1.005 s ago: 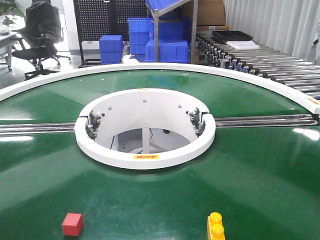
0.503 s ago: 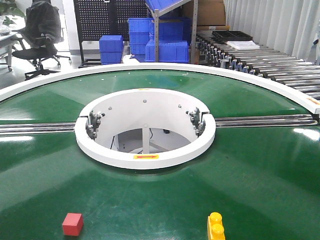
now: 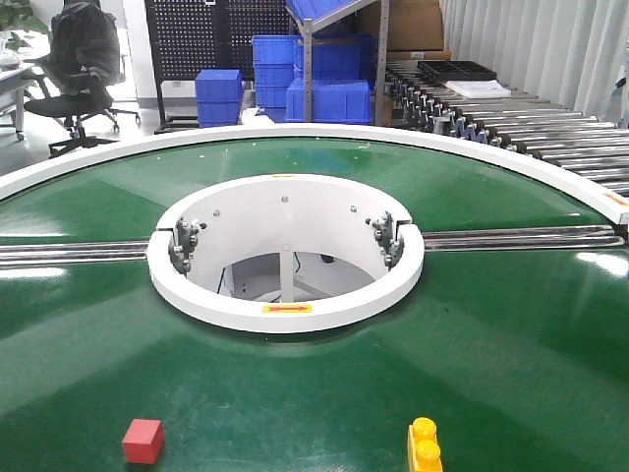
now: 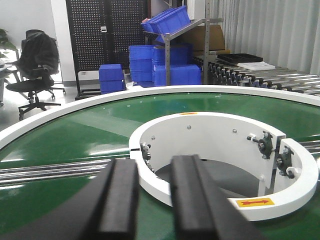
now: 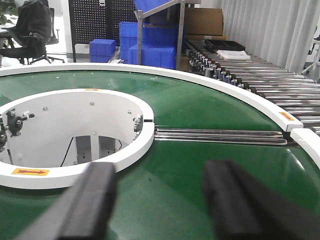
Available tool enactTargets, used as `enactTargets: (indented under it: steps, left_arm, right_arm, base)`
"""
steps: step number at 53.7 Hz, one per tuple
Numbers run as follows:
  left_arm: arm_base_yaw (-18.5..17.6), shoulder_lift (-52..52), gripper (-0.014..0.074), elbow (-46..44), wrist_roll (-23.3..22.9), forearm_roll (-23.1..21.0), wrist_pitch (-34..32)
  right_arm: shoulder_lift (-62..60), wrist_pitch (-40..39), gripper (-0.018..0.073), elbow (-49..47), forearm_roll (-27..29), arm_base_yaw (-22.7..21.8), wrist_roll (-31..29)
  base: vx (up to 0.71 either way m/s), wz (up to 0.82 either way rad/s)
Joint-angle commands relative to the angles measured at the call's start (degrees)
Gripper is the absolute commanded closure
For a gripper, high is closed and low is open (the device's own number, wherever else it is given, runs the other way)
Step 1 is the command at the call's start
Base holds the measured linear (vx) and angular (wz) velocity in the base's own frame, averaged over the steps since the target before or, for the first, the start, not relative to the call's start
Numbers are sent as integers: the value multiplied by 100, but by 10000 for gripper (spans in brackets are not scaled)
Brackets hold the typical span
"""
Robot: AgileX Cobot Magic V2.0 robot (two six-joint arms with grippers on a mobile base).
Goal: Pick red and yellow blocks into blue bin
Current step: 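Lower the right gripper onto the yellow brick and close it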
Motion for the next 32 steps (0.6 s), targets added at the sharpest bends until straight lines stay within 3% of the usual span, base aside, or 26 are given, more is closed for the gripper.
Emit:
enactTargets:
  steps: [1, 5, 10, 16, 32]
  left_arm:
    - [-32, -32, 120, -225, 15, -24, -507]
    - [-32, -32, 79, -225, 15, -24, -502]
    - [-32, -32, 69, -225, 10, -29, -502]
    - [-32, -32, 74, -225, 10, -29, -423]
    - [-32, -32, 74, -225, 10, -34, -330]
  right_arm:
    - [33, -627, -76, -202, 161, -31, 169]
    - [91, -647, -139, -202, 331, 60, 331]
    - [330, -389, -149, -224, 115, 460, 42]
    - [912, 580, -129, -470, -89, 1033, -146]
    - [3111, 2149, -76, -1637, -128, 1754, 863]
  base:
    - [0, 0]
    - [0, 0]
    - [0, 0]
    - [0, 0]
    - [0, 0]
